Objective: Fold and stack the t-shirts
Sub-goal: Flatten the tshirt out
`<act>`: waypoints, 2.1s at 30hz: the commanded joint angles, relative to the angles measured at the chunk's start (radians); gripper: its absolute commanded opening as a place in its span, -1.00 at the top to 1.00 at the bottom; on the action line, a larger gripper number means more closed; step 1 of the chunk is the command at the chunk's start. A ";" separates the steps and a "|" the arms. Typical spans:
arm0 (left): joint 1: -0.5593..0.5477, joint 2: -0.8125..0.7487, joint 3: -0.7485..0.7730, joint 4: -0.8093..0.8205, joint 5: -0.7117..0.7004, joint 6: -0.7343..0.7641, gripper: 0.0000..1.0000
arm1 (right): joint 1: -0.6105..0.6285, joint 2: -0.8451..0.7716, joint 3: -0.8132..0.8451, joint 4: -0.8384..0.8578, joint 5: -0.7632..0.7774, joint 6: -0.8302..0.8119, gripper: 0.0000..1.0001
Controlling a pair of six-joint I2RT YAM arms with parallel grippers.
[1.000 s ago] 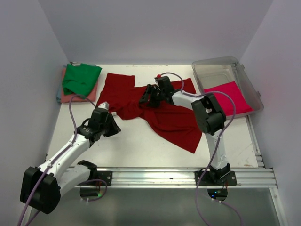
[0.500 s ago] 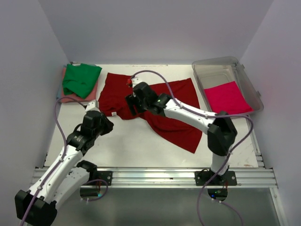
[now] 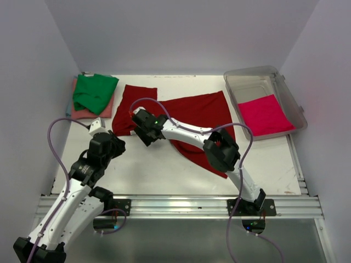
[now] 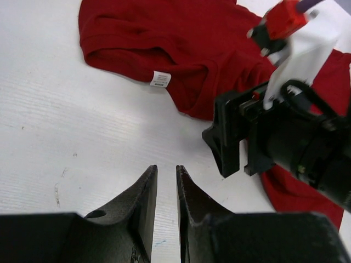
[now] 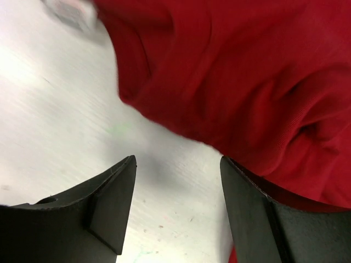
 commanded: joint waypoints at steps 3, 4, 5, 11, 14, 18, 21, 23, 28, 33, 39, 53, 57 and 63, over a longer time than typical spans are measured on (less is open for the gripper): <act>-0.004 0.001 -0.025 0.015 0.004 -0.026 0.53 | 0.028 0.031 0.166 -0.053 0.028 -0.054 -0.32; -0.004 0.002 -0.028 0.019 0.003 -0.026 0.53 | 0.028 0.043 0.206 -0.066 0.025 -0.067 -0.32; -0.004 0.004 -0.031 0.023 0.004 -0.025 0.52 | 0.030 0.076 0.229 -0.074 0.031 -0.072 -0.33; -0.003 0.010 -0.029 0.019 0.009 -0.019 0.53 | 0.013 0.210 0.421 -0.154 0.005 -0.083 -0.24; -0.004 -0.002 -0.025 0.008 0.004 -0.020 0.52 | 0.011 0.227 0.435 -0.168 -0.001 -0.060 -0.14; -0.004 -0.027 -0.025 -0.003 0.006 -0.020 0.52 | 0.011 0.178 0.370 -0.140 0.011 -0.043 -0.07; -0.004 -0.031 -0.032 0.002 0.011 -0.022 0.52 | 0.005 0.169 0.366 -0.134 0.043 -0.034 0.32; -0.004 -0.025 -0.038 0.011 0.027 -0.017 0.52 | -0.004 0.175 0.382 -0.136 -0.029 -0.020 0.58; -0.004 0.014 -0.068 0.042 0.072 0.003 0.52 | -0.117 0.091 0.305 0.009 -0.398 0.073 1.00; -0.004 0.074 -0.098 0.101 0.133 0.018 0.53 | -0.266 -0.131 0.116 0.359 -0.806 0.233 1.00; -0.004 0.172 -0.161 0.273 0.231 0.044 0.53 | -0.458 -0.112 0.102 0.757 -1.018 0.616 1.00; -0.015 0.663 -0.115 0.838 0.308 0.018 0.53 | -0.530 0.167 0.177 0.698 -0.989 0.697 1.00; -0.039 0.769 -0.040 0.871 0.333 0.034 0.53 | -0.536 0.100 0.061 0.653 -0.884 0.609 1.00; -0.079 0.763 0.020 0.873 0.316 0.040 0.52 | -0.584 0.034 -0.060 0.752 -0.859 0.711 1.00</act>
